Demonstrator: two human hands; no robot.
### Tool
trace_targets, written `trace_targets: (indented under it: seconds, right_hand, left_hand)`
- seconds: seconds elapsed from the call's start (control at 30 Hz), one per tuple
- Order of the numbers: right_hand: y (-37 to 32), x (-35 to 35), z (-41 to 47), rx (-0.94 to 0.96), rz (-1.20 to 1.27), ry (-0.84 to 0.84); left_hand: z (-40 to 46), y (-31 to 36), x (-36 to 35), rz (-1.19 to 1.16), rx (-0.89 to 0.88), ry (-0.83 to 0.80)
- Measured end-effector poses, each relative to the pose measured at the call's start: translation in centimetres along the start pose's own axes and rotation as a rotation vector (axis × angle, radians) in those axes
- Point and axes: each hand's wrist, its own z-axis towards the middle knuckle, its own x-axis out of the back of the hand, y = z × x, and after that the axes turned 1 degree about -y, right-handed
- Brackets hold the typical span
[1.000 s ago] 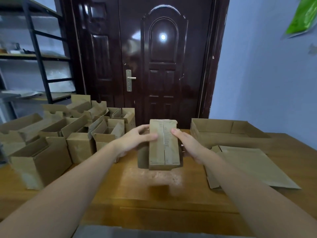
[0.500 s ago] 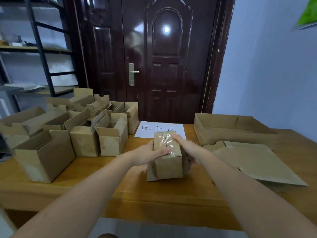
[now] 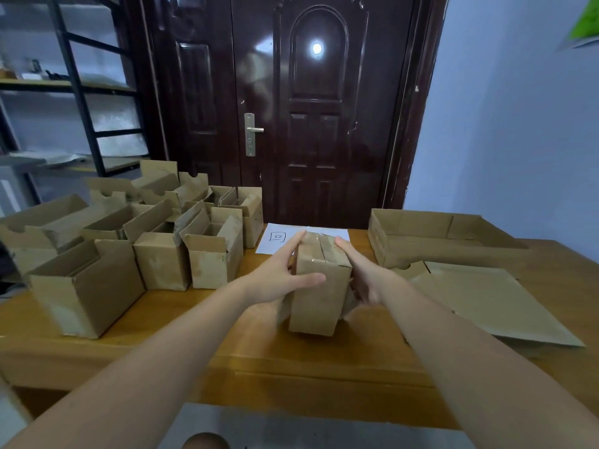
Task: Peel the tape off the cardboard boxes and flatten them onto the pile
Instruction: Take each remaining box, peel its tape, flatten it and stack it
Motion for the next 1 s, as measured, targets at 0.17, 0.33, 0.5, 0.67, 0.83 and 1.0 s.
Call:
trace_targets:
  seconds: [0.17, 0.33, 0.5, 0.67, 0.83, 1.0]
  right_hand:
    - [0.1, -0.5, 1.0, 0.024, -0.07, 0.086]
    - [0.4, -0.4, 1.1, 0.043, -0.039, 0.097]
    - [0.8, 0.2, 2.5, 0.009, -0.005, 0.142]
    - [0.3, 0.2, 2.3, 0.025, -0.031, 0.187]
    - [1.2, 0.9, 4.6, 0.157, -0.288, 0.373]
    - [1.1, 1.2, 4.8, 0.604, -0.607, 0.511]
  left_hand:
    - [-0.1, -1.7, -0.3, 0.099, -0.003, 0.006]
    - [0.7, -0.9, -0.3, 0.314, -0.021, 0.043]
    - [0.9, 0.3, 0.2, 0.468, 0.003, 0.011]
    - [1.5, 0.7, -0.2, 0.693, 0.053, -0.028]
    - [1.8, -0.6, -1.9, 0.714, 0.05, 0.012]
    - [2.2, -0.2, -1.5, 0.988, -0.086, 0.022]
